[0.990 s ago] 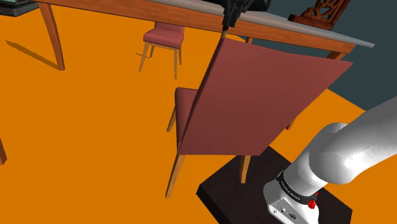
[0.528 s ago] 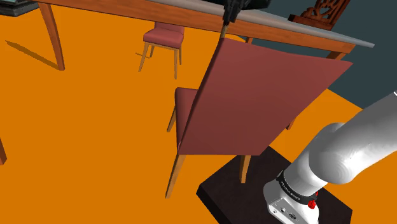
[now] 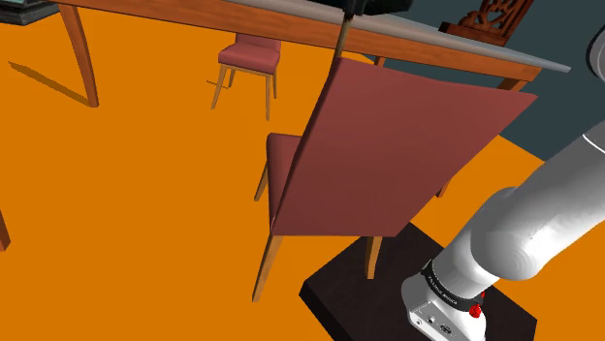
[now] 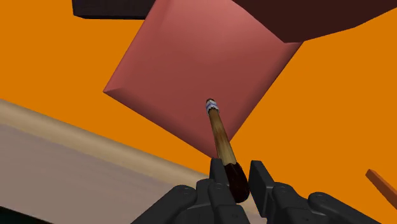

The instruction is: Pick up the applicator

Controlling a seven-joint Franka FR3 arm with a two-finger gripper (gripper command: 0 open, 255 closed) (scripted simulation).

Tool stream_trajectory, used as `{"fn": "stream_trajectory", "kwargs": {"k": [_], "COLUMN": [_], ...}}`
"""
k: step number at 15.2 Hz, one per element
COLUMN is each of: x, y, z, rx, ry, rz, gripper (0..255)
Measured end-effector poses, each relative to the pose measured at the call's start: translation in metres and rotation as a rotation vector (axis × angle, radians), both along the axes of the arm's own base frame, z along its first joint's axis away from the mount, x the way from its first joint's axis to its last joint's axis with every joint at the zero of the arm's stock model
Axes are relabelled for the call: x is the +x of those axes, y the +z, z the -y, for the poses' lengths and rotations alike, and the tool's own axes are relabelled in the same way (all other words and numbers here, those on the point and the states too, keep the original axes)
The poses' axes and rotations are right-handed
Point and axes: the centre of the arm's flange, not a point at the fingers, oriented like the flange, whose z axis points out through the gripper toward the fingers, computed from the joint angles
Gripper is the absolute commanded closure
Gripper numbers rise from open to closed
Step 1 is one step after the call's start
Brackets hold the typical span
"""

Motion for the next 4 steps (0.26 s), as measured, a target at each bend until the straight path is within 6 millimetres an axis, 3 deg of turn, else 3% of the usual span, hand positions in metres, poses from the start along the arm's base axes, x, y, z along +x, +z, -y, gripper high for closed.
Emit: {"fn": "stream_trajectory", "kwargs": {"k": [4], "x": [0.000], "y": [0.018], "z": [0.001], "rx": [0.000], "ry": [-0.002], "rz": [0.001], "gripper": [255]}}
